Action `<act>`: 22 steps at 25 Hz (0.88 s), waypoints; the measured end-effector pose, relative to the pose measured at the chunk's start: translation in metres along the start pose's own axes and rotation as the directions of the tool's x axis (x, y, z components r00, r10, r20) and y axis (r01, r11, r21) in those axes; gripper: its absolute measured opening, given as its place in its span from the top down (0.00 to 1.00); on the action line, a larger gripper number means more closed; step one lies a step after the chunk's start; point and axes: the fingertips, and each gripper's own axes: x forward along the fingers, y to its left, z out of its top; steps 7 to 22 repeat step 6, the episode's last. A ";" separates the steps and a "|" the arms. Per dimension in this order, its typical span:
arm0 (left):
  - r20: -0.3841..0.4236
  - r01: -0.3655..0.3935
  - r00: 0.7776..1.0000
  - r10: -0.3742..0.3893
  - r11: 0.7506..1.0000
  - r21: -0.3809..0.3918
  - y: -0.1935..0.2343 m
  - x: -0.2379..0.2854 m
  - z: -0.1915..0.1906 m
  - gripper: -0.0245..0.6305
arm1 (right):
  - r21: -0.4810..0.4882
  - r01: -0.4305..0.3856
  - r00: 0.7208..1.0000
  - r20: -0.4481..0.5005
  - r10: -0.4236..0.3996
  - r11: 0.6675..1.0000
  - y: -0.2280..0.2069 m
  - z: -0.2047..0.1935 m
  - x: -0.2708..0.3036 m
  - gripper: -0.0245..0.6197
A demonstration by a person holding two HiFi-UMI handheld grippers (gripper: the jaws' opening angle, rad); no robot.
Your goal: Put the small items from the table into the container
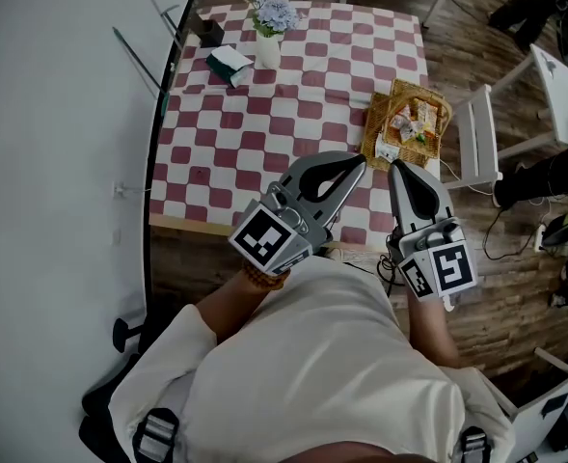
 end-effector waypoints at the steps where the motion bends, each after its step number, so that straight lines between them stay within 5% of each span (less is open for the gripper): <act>1: 0.001 0.000 1.000 0.000 1.000 -0.001 0.000 0.000 0.000 0.92 | -0.001 0.000 1.000 -0.002 0.000 1.000 0.000 0.000 0.001 0.93; 22: 0.004 -0.002 1.000 0.002 1.000 -0.003 0.002 0.001 0.000 0.92 | -0.008 -0.006 1.000 -0.009 0.006 1.000 0.000 -0.001 0.003 0.93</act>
